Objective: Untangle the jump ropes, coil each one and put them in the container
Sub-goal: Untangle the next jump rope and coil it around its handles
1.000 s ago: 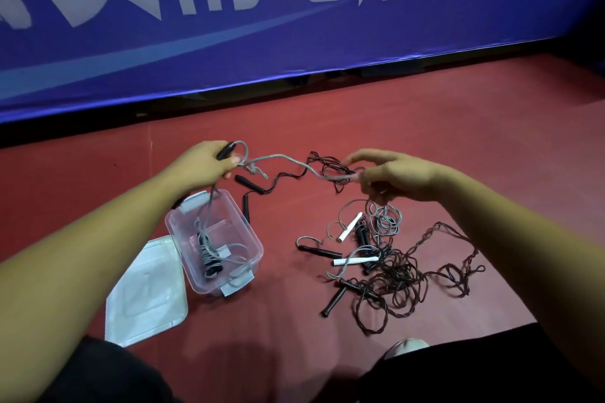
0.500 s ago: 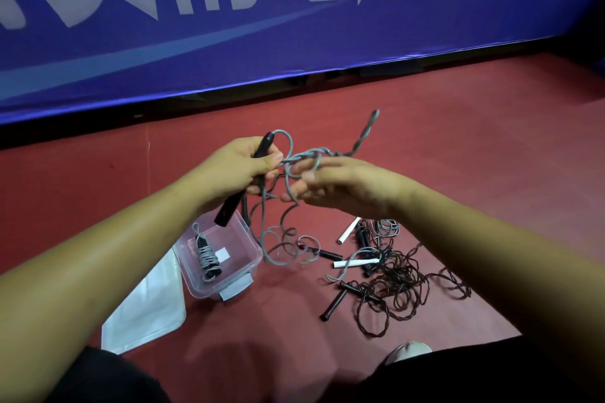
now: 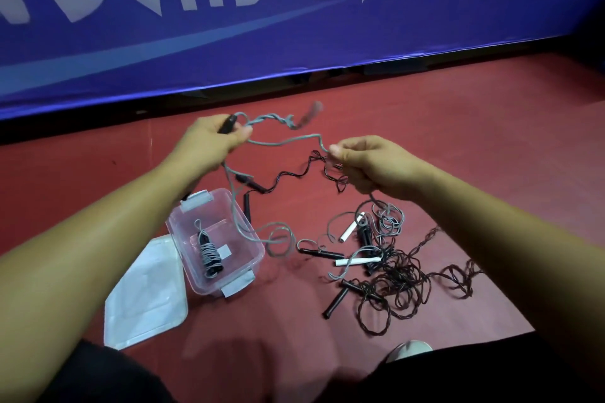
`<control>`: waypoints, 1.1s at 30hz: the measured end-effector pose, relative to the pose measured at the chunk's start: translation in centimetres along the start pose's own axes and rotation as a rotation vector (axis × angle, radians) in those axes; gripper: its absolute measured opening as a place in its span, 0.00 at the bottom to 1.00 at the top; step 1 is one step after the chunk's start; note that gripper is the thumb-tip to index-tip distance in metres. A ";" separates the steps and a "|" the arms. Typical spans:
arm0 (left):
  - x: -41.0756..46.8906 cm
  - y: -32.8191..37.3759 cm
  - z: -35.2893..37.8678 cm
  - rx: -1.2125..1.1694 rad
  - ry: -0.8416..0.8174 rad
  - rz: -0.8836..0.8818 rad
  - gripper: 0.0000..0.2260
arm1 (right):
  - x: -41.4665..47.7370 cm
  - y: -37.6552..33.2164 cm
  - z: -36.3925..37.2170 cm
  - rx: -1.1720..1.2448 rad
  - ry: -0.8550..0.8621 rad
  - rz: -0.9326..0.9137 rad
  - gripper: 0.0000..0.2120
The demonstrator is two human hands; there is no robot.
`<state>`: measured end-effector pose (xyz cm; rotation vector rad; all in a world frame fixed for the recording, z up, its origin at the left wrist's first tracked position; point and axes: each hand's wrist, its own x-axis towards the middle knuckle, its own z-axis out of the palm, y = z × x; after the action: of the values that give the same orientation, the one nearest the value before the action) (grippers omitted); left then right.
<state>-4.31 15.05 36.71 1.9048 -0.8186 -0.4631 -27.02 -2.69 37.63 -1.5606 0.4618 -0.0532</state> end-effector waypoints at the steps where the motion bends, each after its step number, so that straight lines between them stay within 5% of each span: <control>1: 0.6 -0.9 -0.7 0.025 0.044 -0.032 0.10 | 0.0 0.5 -1.1 -0.028 0.061 0.021 0.14; 10: 2.5 -6.2 -2.8 0.460 0.153 -0.235 0.09 | -0.2 4.0 -5.9 -0.407 0.512 0.258 0.14; 17: 1.3 -7.6 -6.2 0.563 0.249 -0.366 0.13 | -1.8 6.7 -9.4 -0.607 0.730 0.435 0.13; 21: 1.2 -5.8 -3.9 0.434 0.178 -0.310 0.09 | -1.4 7.1 -9.0 -0.599 0.661 0.486 0.09; 26: 0.3 -3.3 -1.2 -0.216 0.036 -0.297 0.09 | -0.8 6.5 -7.9 -0.508 0.504 0.373 0.06; 33: 0.2 -2.6 -1.0 -0.380 0.012 -0.320 0.13 | -1.0 4.6 -5.5 -0.557 0.059 0.275 0.07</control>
<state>-2.67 16.29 34.89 1.6800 -0.3808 -0.7449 -30.88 -7.47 33.76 -2.0250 0.7809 0.2624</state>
